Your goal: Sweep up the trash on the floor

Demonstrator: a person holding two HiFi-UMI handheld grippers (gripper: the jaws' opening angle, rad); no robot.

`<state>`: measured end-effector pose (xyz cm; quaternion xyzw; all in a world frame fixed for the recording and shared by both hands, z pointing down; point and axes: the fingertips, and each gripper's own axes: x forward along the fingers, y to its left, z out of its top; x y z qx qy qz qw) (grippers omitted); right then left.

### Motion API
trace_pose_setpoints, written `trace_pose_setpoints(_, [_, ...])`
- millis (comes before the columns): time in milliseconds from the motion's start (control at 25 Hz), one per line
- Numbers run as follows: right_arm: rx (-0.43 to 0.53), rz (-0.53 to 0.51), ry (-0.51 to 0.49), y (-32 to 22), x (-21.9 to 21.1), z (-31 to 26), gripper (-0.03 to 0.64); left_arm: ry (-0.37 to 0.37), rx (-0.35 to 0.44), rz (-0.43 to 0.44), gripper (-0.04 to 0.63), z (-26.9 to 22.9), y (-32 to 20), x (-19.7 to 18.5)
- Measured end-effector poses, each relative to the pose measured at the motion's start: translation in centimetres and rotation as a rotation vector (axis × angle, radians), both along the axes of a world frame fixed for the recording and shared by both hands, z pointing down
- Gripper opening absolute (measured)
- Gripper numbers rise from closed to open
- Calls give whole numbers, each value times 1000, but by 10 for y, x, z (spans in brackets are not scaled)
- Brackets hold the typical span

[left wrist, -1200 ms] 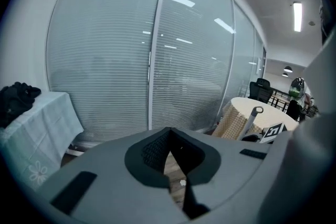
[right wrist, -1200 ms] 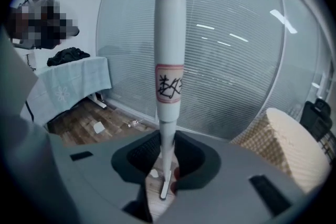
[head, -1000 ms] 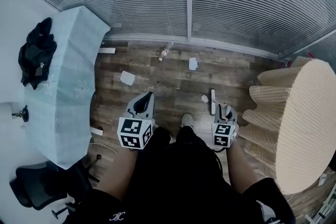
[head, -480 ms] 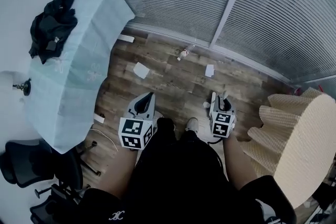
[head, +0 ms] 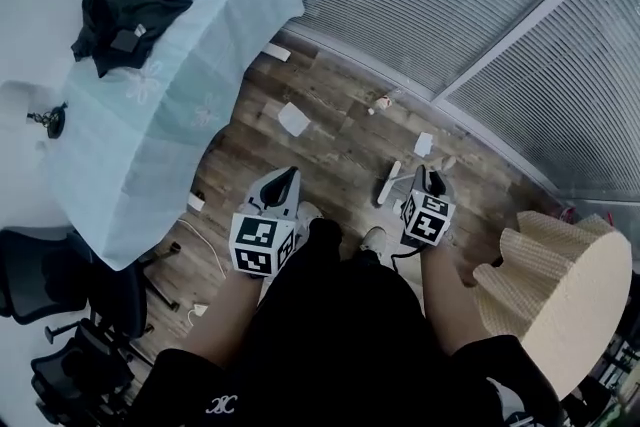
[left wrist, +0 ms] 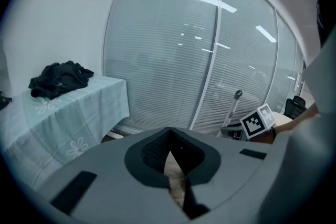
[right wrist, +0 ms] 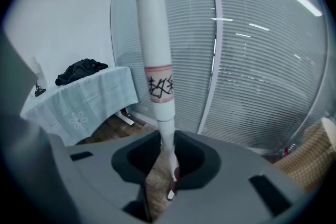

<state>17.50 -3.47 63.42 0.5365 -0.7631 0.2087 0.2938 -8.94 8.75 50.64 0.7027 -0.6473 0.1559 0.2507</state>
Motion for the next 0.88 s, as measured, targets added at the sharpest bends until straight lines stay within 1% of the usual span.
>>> trace_pose_setpoints(80, [11, -6, 16, -6, -17, -2, 89, 12, -3, 2, -6, 3, 0, -16])
trace_pose_setpoints(160, [15, 6, 28, -11, -25, -3, 87, 18, -2, 13, -5, 5, -1, -29])
trace_pose_setpoints(280, [6, 46, 24, -11, -21, -6, 87, 19, 2, 34, -6, 6, -5, -40])
trace_pose_setpoints(360, [3, 67, 22, -7, -12, -9, 87, 24, 9, 47, -6, 5, -11, -40])
trace_pose_setpoints(600, [33, 104, 37, 15, 27, -26, 87, 41, 32, 106, -6, 1, -23, -11])
trace_pose_setpoints(880, [38, 143, 137, 45, 88, -26, 87, 45, 24, 197, -6, 2, -30, 36])
